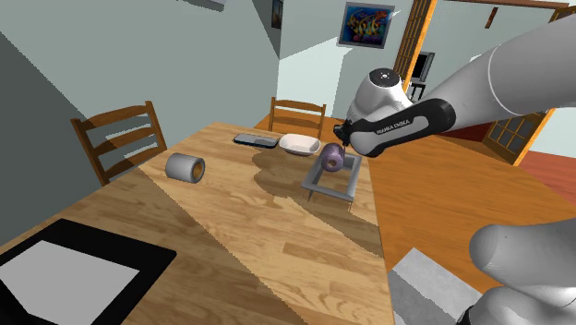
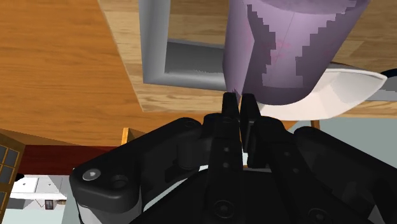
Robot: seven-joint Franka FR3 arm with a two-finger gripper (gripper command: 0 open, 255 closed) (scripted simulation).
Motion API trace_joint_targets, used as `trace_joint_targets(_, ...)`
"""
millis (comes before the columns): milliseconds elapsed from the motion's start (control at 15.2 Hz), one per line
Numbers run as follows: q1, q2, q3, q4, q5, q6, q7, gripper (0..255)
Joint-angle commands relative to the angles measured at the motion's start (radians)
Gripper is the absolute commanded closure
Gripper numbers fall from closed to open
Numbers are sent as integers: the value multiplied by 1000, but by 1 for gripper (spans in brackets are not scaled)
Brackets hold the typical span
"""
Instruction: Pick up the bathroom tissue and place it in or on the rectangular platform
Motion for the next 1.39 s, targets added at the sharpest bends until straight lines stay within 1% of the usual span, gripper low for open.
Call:
trace_joint_targets(0,0,2,5,-4,-1,0,1,255)
trace_joint_targets(198,1,2,5,-4,-1,0,2,255)
trace_joint_targets(264,1,2,5,-3,-1,-1,2,0)
trace_joint_targets(594,1,2,5,-4,-1,0,2,0)
trace_joint_targets(726,112,-55,-90,-15,56,-60,-39,0)
trace_joint_targets(792,158,-84,-129,-18,80,-91,-56,0)
trace_joint_targets(858,190,-107,-156,-19,97,-116,-69,0)
trace_joint_targets(1320,189,-107,-155,-19,98,-116,-69,0)
